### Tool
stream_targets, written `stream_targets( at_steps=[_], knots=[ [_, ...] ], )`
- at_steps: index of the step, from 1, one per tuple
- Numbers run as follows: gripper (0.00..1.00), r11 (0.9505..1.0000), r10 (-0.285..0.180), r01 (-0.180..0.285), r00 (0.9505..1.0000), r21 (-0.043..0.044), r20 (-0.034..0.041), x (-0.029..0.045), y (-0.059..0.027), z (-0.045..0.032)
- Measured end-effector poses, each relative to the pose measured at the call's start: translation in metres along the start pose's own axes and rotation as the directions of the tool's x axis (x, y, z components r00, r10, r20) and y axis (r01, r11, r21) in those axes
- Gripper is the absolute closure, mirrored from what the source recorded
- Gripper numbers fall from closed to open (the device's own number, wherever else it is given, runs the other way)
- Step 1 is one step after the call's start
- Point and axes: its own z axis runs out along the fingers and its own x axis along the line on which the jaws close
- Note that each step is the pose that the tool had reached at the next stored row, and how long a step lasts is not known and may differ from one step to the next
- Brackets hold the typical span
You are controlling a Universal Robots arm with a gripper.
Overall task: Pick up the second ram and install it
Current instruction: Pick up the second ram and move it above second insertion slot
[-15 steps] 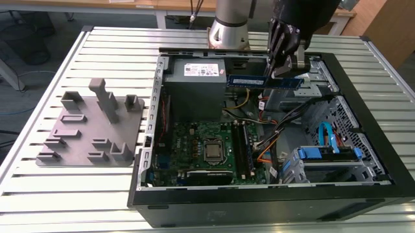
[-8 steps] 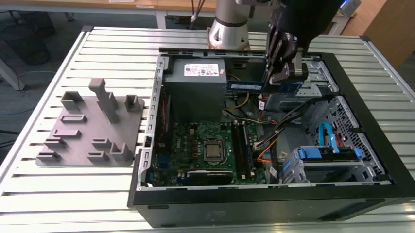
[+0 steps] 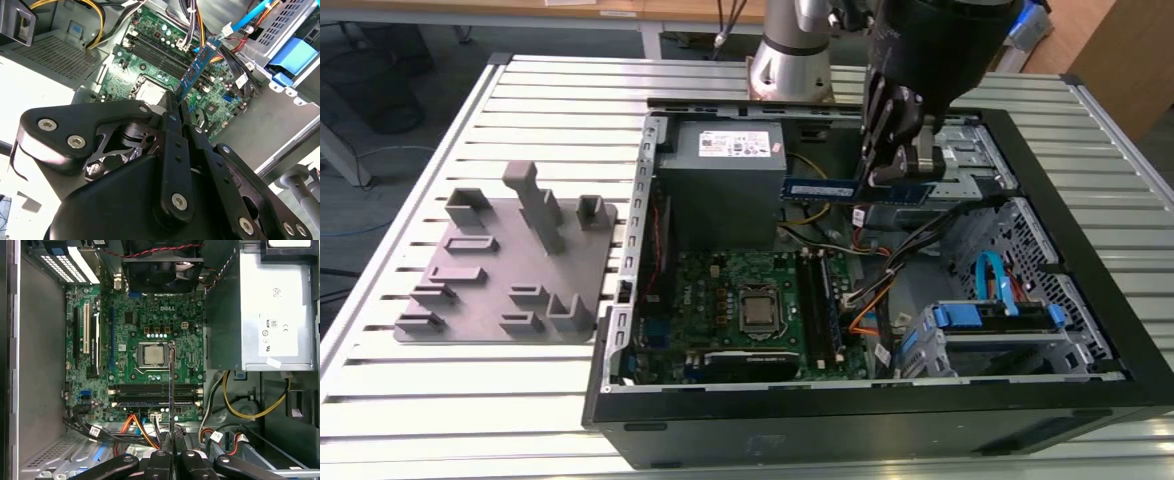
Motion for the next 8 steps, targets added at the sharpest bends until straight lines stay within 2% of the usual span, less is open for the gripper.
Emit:
stream_targets(
  at_steps=[8],
  knots=[
    [0.86,1.0000,0.000,0.000,1.0000,0.0000,-0.0001,0.0016,0.0003,0.0079]
  ],
)
